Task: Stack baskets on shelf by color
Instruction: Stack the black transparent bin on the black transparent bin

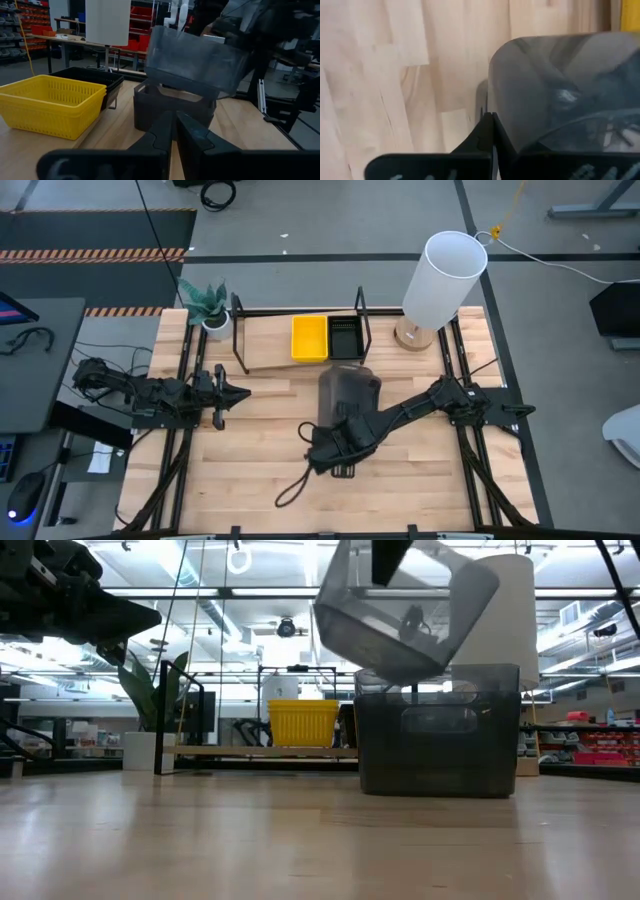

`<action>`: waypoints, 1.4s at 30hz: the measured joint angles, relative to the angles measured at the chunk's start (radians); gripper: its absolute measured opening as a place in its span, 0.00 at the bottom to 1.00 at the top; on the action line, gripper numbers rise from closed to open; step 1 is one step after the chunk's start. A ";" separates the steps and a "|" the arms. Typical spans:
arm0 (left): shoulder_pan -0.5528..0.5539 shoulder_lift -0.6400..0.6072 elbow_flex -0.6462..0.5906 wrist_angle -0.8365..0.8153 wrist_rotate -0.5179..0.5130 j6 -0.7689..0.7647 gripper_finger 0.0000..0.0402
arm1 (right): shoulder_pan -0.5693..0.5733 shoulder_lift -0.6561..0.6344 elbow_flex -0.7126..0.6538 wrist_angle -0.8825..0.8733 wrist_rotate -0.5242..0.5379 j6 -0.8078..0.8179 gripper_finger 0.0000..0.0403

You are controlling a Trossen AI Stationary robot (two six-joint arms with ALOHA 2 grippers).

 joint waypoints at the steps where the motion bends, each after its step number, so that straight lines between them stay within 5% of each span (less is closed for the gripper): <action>1: 0.000 0.000 0.000 0.000 0.000 0.000 0.07 | -0.007 0.000 -0.006 -0.004 -0.011 0.008 0.01; 28: 0.000 0.000 0.000 0.000 0.000 0.000 0.08 | -0.098 -0.002 -0.225 0.000 -0.308 -0.020 0.02; 42: 0.000 0.000 0.000 0.000 0.000 0.000 0.09 | -0.102 -0.020 -0.224 0.001 -0.267 -0.039 0.27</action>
